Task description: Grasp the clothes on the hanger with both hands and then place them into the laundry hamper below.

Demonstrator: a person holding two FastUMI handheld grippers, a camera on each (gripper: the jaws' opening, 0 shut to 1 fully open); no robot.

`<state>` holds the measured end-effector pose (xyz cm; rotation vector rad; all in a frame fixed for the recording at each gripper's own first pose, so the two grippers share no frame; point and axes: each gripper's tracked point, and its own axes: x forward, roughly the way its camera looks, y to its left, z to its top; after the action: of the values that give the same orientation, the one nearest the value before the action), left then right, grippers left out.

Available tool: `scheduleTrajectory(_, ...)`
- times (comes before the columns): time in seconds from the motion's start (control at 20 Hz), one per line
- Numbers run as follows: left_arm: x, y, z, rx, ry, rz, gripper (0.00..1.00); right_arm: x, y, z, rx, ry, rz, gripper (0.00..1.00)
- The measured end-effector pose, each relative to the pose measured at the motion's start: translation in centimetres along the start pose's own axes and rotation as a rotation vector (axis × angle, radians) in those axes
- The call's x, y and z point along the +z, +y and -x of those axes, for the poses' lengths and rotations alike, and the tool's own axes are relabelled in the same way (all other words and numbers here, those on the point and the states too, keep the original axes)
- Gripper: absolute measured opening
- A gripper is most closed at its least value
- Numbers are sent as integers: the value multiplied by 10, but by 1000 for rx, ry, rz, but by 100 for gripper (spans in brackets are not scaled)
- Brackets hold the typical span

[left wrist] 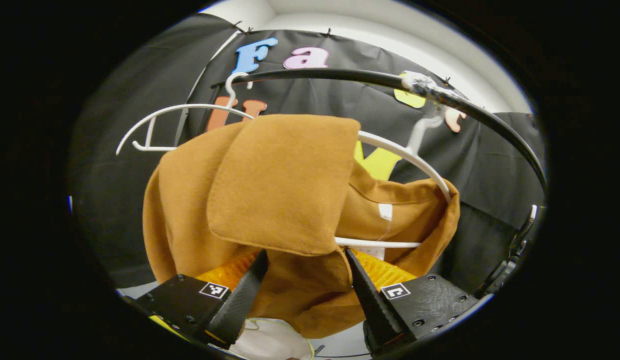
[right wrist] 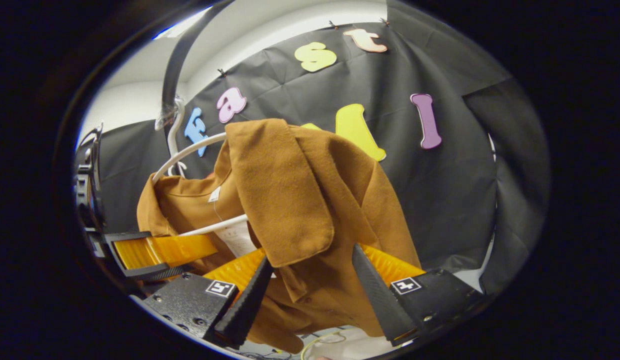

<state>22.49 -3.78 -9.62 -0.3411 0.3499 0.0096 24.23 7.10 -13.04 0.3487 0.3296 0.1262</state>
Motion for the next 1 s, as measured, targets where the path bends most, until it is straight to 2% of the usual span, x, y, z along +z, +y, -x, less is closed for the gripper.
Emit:
scheduleTrajectory(0.05, 0, 4, 0, 16, -4, 1, 100, -3, 1, -6, -3, 10, -8, 98)
scheduleTrajectory(0.1, 0, 5, -2, 15, -7, 5, 95, -4, 4, -10, -2, 13, -16, 94)
scheduleTrajectory(0.15, 0, 8, -3, 24, -14, -1, 95, -1, 4, -12, -11, 4, -28, 98)
scheduleTrajectory(0.2, 2, 14, -5, 43, -25, -13, 100, 1, 3, -14, -20, -3, -45, 98)
scheduleTrajectory(0.25, 3, 16, -7, 56, -38, -22, 89, 2, 3, -15, -18, -6, -68, 98)
scheduleTrajectory(0.3, 4, 18, -10, 62, -49, -29, 89, 3, 5, -18, -15, -2, -87, 98)
scheduleTrajectory(0.35, 4, 18, -13, 66, -58, -35, 77, 3, 4, -21, -13, 5, -97, 94)
scheduleTrajectory(0.4, 4, 22, -15, 73, -66, -43, 87, 4, 1, -21, -25, 8, -95, 95)
scheduleTrajectory(0.45, 5, 26, -15, 85, -72, -51, 72, 3, -1, -19, -32, 12, -89, 91)
scheduleTrajectory(0.5, 5, 33, -14, 110, -78, -57, 58, 1, -2, -17, -33, 18, -78, 76)
scheduleTrajectory(0.55, 3, 37, -11, 113, -76, -58, 44, -1, -5, -15, -39, 26, -62, 72)
scheduleTrajectory(0.6, 0, 31, -10, 65, -72, -56, 29, -1, -12, -12, -61, 22, -48, 58)
scheduleTrajectory(0.65, 0, 26, -11, 36, -65, -59, 15, 3, -20, -8, -85, 9, -40, 49)
scheduleTrajectory(0.7, 1, 36, -7, 78, -61, -71, 7, 5, -25, -4, -103, 0, -33, 41)
scheduleTrajectory(0.75, 2, 41, -3, 77, -67, -80, 0, 4, -26, 0, -110, -5, -28, 27)
scheduleTrajectory(0.85, 3, 40, 5, 62, -72, -82, 0, 7, -30, 6, -111, -12, -20, 23)
scheduleTrajectory(0.9, 5, 44, 9, 69, -75, -89, 6, 10, -33, 10, -112, -15, -15, 18)
scheduleTrajectory(0.95, 7, 48, 15, 73, -80, -95, 0, 10, -34, 14, -104, -11, -18, 17)
scheduleTrajectory(1.0, 9, 49, 21, 72, -90, -101, 0, 8, -34, 17, -91, 0, -23, 14)
